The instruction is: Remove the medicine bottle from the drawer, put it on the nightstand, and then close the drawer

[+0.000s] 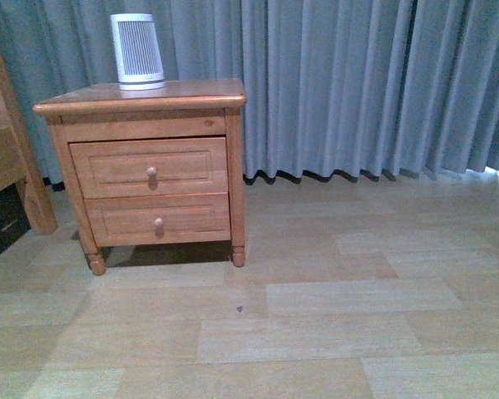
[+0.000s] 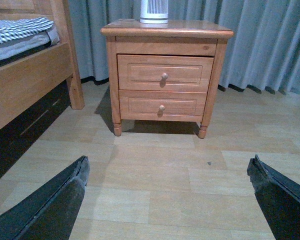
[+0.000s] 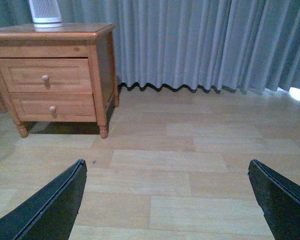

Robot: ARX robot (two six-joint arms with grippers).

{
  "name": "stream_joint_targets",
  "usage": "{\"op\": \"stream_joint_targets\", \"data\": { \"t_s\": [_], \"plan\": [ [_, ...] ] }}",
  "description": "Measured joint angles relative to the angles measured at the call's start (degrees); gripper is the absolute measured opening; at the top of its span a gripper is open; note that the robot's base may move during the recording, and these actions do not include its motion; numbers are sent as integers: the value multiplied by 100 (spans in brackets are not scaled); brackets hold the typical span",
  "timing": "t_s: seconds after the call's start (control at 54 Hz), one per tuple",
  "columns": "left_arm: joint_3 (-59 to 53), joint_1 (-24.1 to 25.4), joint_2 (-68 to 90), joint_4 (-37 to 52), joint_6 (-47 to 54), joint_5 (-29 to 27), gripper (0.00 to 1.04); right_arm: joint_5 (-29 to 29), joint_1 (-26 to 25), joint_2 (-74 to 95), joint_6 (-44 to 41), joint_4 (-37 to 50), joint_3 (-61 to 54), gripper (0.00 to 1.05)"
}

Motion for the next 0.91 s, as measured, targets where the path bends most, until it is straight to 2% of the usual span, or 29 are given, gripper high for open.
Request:
{"op": "stream_joint_targets", "data": {
  "t_s": [0.907],
  "plan": [
    [0, 0, 0, 0, 0, 0, 98, 0, 0, 0, 0, 2, 0, 98]
  ]
}}
